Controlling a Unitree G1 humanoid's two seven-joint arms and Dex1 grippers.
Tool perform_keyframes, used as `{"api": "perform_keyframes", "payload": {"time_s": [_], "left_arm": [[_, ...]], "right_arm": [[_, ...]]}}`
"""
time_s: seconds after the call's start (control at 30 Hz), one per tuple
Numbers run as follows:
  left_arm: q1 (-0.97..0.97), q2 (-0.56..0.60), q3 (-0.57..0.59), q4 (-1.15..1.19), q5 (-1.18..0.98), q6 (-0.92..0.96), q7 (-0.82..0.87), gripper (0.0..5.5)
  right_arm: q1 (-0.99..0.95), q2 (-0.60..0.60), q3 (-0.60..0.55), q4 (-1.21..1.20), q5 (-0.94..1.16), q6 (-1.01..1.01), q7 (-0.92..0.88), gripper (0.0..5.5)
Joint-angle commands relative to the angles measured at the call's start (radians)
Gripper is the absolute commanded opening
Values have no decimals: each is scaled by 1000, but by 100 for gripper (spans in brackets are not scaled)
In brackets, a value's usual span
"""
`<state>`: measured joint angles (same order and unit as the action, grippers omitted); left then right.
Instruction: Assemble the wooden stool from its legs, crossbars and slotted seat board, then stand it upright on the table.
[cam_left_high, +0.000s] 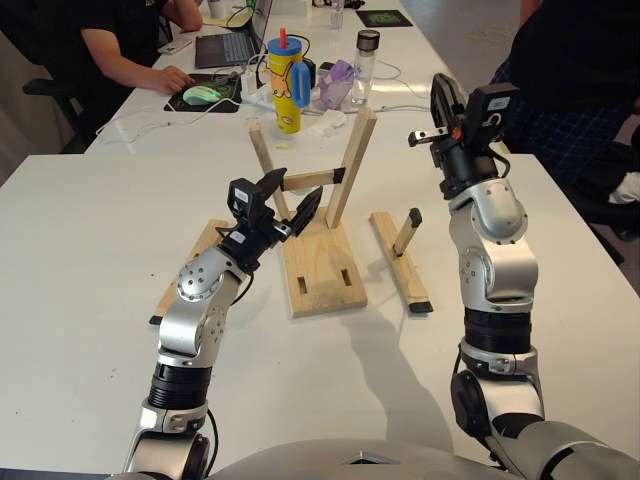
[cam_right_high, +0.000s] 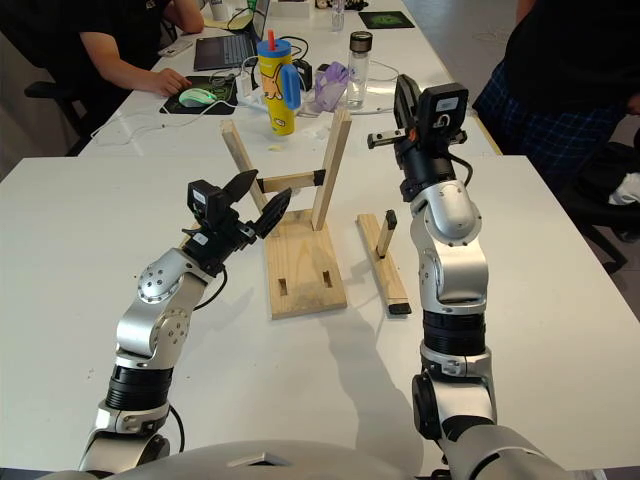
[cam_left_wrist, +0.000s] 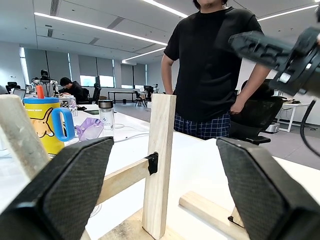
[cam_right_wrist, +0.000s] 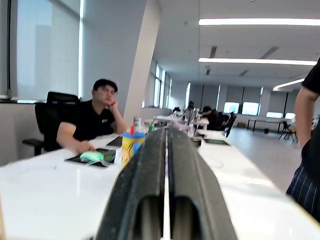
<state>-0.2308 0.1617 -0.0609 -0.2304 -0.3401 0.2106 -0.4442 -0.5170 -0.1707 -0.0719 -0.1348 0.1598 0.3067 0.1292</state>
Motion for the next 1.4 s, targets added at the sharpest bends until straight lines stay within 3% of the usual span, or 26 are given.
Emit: {"api": "perform_keyframes", "payload": {"time_s": [0.03, 0.13, 0.3, 0.43, 0.53, 0.73, 0.97, 1.07, 1.17, 1.4], "left_arm": [[-10, -4, 0, 12, 6, -6, 2, 382], [-6, -3, 4, 8, 6, -8, 5, 382], [-2, -8, -3, 12, 9, -15, 9, 382], [-6, -11, 0, 24, 23, -29, 17, 382], [-12, -3, 6, 48, 73, -53, 49, 382], [43, 30, 34, 0, 12, -25, 0, 460], [89, 54, 55, -50, -73, 59, -32, 540], [91, 62, 45, -58, -85, 82, -46, 540], [86, 60, 40, -49, -95, 92, -55, 540], [66, 57, 38, -34, -127, 117, -78, 431]], "right_arm": [[176, 22, 41, 225, -14, 276, -11, 4], [156, 36, 45, 208, 7, 270, 15, 4], [42, 30, 1, 92, 38, 59, 54, 4], [23, -17, 10, -67, 118, 102, 160, 4], [94, -80, 47, -228, 219, 224, 269, 40], [384, -249, 103, -464, 386, 473, 398, 126], [585, -307, 55, -396, 247, 552, 231, 222], [554, -326, 71, -322, 148, 525, 171, 269], [495, -316, 80, -226, 98, 489, 156, 272], [418, -271, 129, -101, 79, 471, 190, 274]]}}
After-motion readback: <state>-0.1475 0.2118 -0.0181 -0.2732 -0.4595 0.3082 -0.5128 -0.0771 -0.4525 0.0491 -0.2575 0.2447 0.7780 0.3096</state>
